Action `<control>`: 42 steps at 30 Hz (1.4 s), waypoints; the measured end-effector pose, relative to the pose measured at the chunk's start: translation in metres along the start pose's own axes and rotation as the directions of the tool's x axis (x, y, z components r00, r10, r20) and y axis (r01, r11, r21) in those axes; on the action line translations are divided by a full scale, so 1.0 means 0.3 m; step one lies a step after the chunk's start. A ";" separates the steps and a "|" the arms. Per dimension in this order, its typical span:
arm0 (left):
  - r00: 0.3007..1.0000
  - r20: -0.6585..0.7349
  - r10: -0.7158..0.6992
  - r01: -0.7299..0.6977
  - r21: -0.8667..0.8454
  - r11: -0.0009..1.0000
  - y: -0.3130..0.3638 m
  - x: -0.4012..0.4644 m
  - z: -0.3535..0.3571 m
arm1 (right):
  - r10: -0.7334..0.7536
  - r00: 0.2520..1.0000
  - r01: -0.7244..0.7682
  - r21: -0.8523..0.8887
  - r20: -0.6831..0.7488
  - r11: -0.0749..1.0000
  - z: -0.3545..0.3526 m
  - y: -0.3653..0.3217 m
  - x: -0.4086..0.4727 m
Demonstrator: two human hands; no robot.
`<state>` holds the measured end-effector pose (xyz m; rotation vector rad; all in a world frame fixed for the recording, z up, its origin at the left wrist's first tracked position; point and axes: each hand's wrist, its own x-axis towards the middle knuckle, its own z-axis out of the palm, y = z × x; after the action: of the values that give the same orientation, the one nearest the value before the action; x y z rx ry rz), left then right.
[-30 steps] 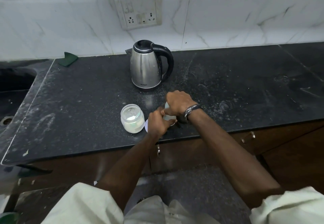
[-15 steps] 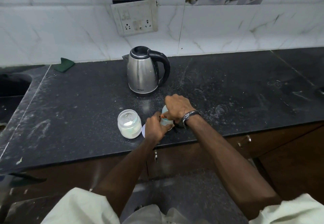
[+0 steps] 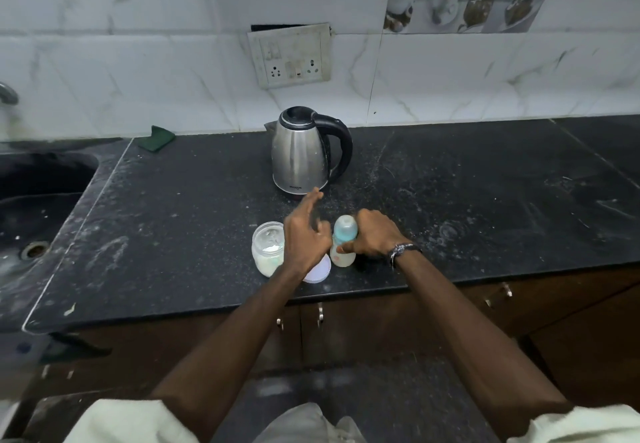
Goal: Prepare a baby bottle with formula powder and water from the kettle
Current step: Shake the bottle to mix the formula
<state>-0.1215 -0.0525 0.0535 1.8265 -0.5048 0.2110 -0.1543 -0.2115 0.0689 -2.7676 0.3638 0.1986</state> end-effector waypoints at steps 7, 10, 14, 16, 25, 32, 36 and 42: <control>0.816 -0.572 0.078 -0.075 0.029 0.997 -0.060 0.048 -0.212 | 0.016 0.990 0.033 0.352 -0.137 0.935 0.100 0.046 -0.028; 0.796 -0.605 -0.009 0.084 0.096 0.992 -0.175 0.019 -0.328 | 0.055 0.989 0.016 0.465 -0.139 0.885 0.149 0.051 -0.025; 0.883 -0.430 -0.187 0.322 0.266 0.909 -0.321 -0.063 -0.393 | 0.103 0.984 -0.013 0.523 -0.143 0.852 0.203 0.046 -0.018; 0.906 -0.307 -0.290 0.394 0.367 0.843 -0.379 -0.094 -0.397 | 0.098 0.983 -0.002 0.517 -0.158 0.856 0.213 0.040 -0.019; 0.929 0.065 -0.365 0.237 0.654 0.719 -0.494 -0.158 -0.372 | 0.443 0.893 0.006 0.985 -0.082 0.170 0.042 -0.062 -0.002; 0.926 0.109 -0.363 0.186 0.704 0.686 -0.508 -0.171 -0.372 | 0.217 0.976 -0.021 1.000 0.025 -0.023 -0.043 -0.115 -0.014; 0.929 0.116 -0.351 0.175 0.699 0.694 -0.506 -0.176 -0.371 | 0.158 0.978 -0.114 0.983 0.136 -0.143 -0.044 -0.114 -0.022; 0.930 0.118 -0.347 0.169 0.702 0.692 -0.508 -0.175 -0.370 | 0.248 0.968 0.072 0.985 -0.032 -0.154 -0.061 -0.107 -0.040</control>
<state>-0.0889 0.1004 -0.0641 2.6590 -0.3408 -0.0429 -0.1555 -0.1860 0.0983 -1.0503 0.4669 -0.3045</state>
